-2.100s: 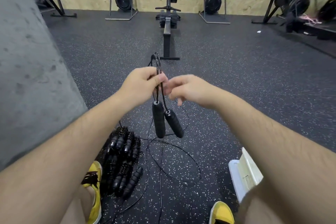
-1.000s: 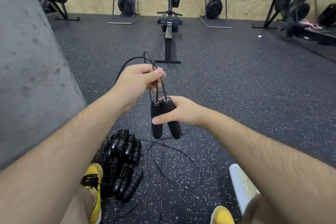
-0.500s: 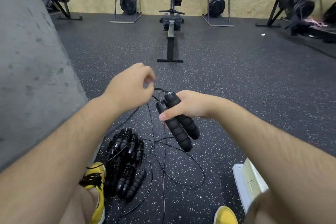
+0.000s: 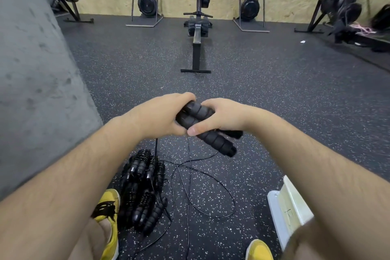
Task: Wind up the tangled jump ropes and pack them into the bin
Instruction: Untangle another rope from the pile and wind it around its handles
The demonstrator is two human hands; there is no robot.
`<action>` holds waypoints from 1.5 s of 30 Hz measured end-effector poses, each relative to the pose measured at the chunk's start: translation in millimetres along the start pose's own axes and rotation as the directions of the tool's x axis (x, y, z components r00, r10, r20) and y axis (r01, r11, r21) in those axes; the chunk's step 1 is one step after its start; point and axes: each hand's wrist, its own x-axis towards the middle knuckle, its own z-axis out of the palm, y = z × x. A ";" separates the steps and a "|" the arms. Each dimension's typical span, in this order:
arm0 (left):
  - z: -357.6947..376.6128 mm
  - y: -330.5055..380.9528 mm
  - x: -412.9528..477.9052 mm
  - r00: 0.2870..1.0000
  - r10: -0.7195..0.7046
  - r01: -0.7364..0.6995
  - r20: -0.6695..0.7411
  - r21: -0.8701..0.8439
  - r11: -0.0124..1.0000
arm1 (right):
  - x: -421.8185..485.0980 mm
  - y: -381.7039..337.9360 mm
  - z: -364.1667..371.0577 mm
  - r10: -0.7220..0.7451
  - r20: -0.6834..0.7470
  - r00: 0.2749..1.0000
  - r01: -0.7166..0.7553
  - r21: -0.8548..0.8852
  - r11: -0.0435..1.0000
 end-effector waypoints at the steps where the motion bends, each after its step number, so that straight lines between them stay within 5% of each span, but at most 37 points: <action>1: -2.4 -3.6 -0.2 0.999 -0.033 0.032 -0.023 -0.023 0.999 | -2.7 -1.4 -0.1 0.000 -0.061 0.998 -0.007 -0.111 0.994; 4: -8.6 -13.0 -3.3 0.985 -0.155 0.145 -0.076 -0.117 0.982 | -7.2 -1.1 7.0 -0.123 -0.254 0.959 -0.029 -0.523 0.852; 7: -10.5 -14.0 -4.4 0.969 -0.222 0.206 -0.110 -0.141 0.968 | -4.4 -2.0 17.1 -0.240 -0.357 0.903 -0.059 -0.656 0.753; 12: -7.9 -3.7 -2.3 0.963 -0.225 0.235 -0.147 0.053 0.971 | -1.8 -2.3 19.1 -0.236 -0.402 0.885 -0.039 -0.570 0.821; 17: -0.7 9.6 4.6 0.968 -0.012 0.111 -0.252 0.386 0.916 | -4.2 -7.9 18.1 -0.235 -0.427 0.873 0.017 -0.455 0.891; 21: -5.0 10.8 16.2 0.975 0.023 0.089 -0.221 0.484 0.870 | -4.5 -8.0 13.5 -0.235 -0.490 0.840 0.034 -0.385 0.922; 28: -8.3 13.1 27.0 0.985 -0.087 0.124 -0.146 0.266 0.956 | 5.3 -6.6 9.9 -0.267 -0.576 0.773 -0.005 -0.425 0.905; 32: -3.5 8.0 24.7 0.972 -0.166 0.189 -0.164 0.141 0.972 | 11.8 -3.9 10.7 -0.413 -0.571 0.709 0.131 -0.469 0.873; 36: -12.7 -0.1 26.2 0.953 -0.166 0.210 -0.254 0.157 0.965 | 22.1 6.5 8.0 -0.247 -0.704 0.665 0.298 -0.053 0.953; 38: -21.7 -5.0 25.8 0.928 -0.214 0.266 -0.304 0.141 0.954 | 30.3 13.1 0.8 0.008 -0.729 0.684 0.226 0.222 0.948; 40: -27.9 -9.5 22.6 0.908 -0.245 0.288 -0.339 0.081 0.954 | 36.9 14.0 0.7 0.162 -0.587 0.793 0.080 0.363 0.928; 43: -33.7 -10.8 18.2 0.891 -0.261 0.271 -0.371 -0.028 0.962 | 53.9 0.4 32.9 0.058 -0.252 0.966 0.036 0.352 0.935; 45: -34.8 -7.8 16.0 0.886 -0.259 0.250 -0.384 -0.074 0.965 | 62.7 -28.4 60.9 -0.073 -0.123 0.990 0.110 0.328 0.938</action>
